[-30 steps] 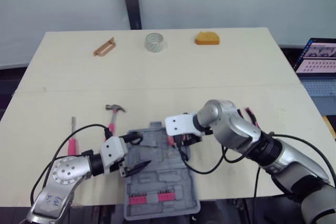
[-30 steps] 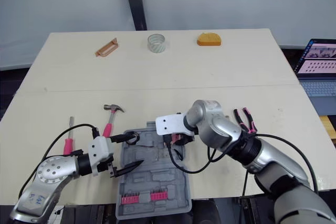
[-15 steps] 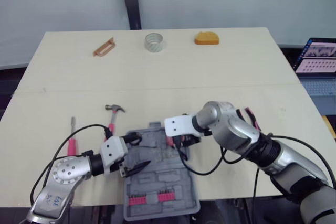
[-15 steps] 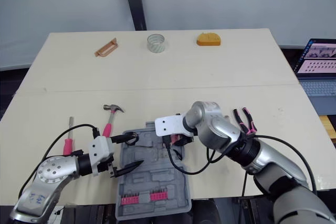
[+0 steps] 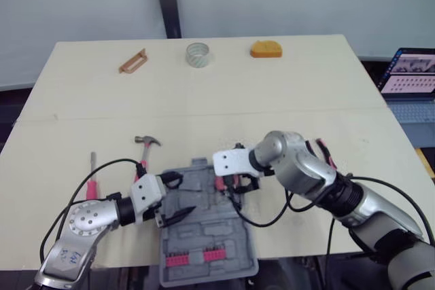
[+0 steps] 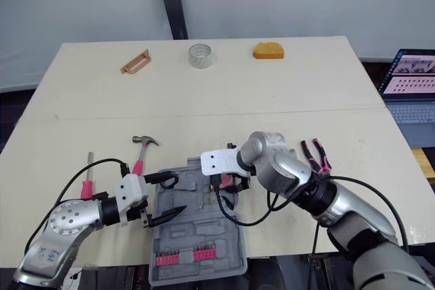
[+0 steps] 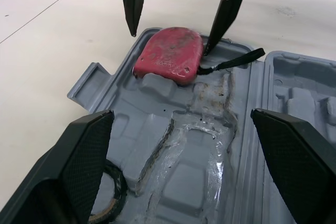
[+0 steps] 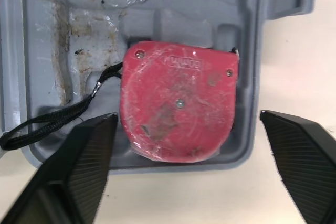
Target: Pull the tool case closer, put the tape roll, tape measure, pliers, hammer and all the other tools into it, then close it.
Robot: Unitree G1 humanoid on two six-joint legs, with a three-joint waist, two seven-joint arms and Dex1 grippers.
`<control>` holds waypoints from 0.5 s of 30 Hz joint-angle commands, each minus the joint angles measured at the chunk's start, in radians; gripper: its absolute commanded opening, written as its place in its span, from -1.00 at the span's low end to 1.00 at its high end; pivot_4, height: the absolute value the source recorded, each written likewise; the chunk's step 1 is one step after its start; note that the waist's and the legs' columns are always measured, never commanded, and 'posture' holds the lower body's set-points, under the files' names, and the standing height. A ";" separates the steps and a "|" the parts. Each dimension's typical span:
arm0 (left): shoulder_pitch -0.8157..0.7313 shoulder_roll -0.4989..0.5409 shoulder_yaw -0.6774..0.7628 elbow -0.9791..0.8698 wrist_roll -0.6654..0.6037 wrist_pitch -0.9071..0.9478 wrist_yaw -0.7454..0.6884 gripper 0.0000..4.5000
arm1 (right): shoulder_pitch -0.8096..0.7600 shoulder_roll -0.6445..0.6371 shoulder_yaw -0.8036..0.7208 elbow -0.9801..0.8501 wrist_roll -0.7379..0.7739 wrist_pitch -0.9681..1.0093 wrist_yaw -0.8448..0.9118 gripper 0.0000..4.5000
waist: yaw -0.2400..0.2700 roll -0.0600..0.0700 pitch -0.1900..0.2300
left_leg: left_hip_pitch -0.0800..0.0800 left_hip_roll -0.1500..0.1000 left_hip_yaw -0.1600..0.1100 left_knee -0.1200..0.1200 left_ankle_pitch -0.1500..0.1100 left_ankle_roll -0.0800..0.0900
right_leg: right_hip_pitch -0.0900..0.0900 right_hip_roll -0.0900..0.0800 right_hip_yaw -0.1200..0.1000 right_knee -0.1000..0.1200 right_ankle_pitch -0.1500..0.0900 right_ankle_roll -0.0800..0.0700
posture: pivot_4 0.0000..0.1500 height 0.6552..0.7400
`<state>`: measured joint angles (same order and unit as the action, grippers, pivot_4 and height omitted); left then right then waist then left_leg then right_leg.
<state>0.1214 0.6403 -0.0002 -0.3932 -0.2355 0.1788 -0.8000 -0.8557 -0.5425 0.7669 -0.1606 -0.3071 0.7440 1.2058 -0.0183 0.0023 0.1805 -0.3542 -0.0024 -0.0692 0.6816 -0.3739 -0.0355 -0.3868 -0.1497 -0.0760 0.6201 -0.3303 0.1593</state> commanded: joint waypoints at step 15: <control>-0.018 -0.006 0.007 -0.063 -0.029 0.035 -0.001 1.00 | 0.282 0.041 -0.428 -0.021 0.374 -0.277 -0.068 0.02 | -0.011 0.000 0.000 | 0.000 0.000 0.002 -0.001 0.000 0.000 | -0.002 0.000 0.000 0.001 0.000 0.000 | 1.00 1.00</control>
<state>0.1031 0.6330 -0.0021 -0.4268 -0.2489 0.2196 -0.7999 -0.5784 -0.5287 0.3736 -0.1866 0.0305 0.5160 1.1693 -0.0294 0.0021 0.1803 -0.3543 -0.0020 -0.0666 0.6808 -0.3740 -0.0355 -0.3891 -0.1500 -0.0756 0.6215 -0.3303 0.1593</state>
